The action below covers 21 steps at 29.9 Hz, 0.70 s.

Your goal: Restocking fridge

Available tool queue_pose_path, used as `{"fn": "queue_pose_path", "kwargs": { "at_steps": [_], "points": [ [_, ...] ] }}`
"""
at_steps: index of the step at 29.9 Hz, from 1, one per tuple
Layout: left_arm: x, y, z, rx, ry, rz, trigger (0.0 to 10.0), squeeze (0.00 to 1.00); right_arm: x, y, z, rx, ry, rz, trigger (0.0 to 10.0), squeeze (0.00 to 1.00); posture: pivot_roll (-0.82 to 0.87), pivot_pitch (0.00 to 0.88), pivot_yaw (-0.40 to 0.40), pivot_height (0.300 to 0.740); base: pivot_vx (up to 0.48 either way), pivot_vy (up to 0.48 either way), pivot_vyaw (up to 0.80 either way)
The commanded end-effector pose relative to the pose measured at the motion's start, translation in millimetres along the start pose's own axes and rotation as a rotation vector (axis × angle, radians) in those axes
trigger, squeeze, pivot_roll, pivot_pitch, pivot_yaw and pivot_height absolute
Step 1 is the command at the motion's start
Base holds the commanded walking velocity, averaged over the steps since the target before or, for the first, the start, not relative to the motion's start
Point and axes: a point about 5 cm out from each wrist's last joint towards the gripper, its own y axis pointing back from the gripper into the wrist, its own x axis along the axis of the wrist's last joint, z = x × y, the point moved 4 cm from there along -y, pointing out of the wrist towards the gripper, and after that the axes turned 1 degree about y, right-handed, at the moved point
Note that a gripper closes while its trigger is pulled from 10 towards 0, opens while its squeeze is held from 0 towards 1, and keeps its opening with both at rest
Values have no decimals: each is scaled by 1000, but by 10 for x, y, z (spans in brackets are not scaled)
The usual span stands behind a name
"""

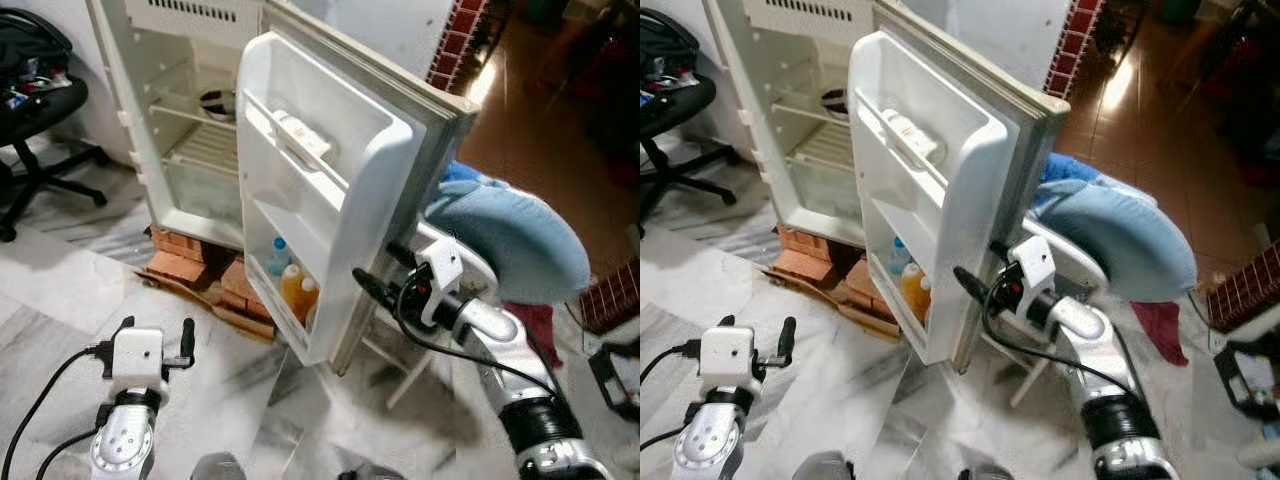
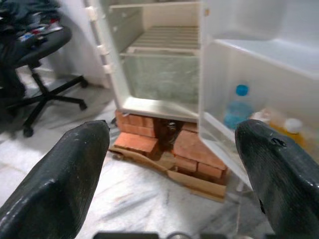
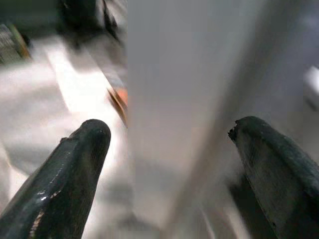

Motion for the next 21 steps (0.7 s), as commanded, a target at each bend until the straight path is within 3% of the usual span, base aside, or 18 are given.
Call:
{"fn": "queue_pose_path", "kwargs": {
  "at_steps": [1,2,3,6,8,9,12,13,14,15,16,17,18,20,21],
  "points": [
    [-70,111,-8,11,-18,-40,10000,0,-13,86,320,-111,39,-70,10000,0,143,0,-110,740,0,0,0],
    [-70,111,-8,11,-18,-40,10000,0,-13,86,320,-111,39,-70,10000,0,143,0,-110,740,0,0,0],
    [-134,177,-34,28,-11,-66,10000,0,-1,132,515,-202,34,-98,10000,0,151,0,-112,740,0,0,0],
    [-162,206,-60,43,-3,-79,10000,0,75,178,700,-274,47,-105,10000,0,165,0,-113,740,0,0,0],
    [-151,192,-88,57,-3,-72,10000,0,444,142,926,-403,40,14,10000,0,172,0,-115,740,0,0,0],
    [-151,192,-88,57,-3,-72,10000,0,444,142,926,-403,40,14,10000,0,172,0,-115,740,0,0,0],
    [-147,184,-100,58,-6,-68,10000,0,755,32,903,-374,-61,153,10000,0,173,0,-114,740,0,0,0],
    [-143,187,-102,58,-7,-69,10000,0,938,-48,789,-285,-115,240,10000,0,173,0,-114,740,0,0,0],
    [-131,186,-100,53,0,-62,10000,0,1259,-123,309,65,-166,389,10000,0,173,0,-113,740,0,0,0],
    [-131,186,-100,53,0,-62,10000,0,1259,-123,309,65,-166,389,10000,0,173,0,-113,740,0,0,0],
    [-120,184,-87,43,13,-57,10000,0,1370,-72,-71,322,-199,433,10000,0,174,0,-113,740,0,0,0],
    [-114,184,-78,38,16,-56,10000,0,1375,-20,-265,444,-219,431,10000,0,176,0,-116,740,0,0,0],
    [-114,184,-78,38,16,-56,10000,0,1375,-20,-265,444,-219,431,10000,0,176,0,-116,740,0,0,0],
    [-89,182,-51,28,18,-52,10000,0,1312,115,-667,683,-250,400,10000,0,176,0,-116,740,0,0,0],
    [-81,181,-44,28,18,-51,10000,0,1270,153,-789,743,-265,386,10000,0,176,0,-117,740,0,0,0]
  ]
}}
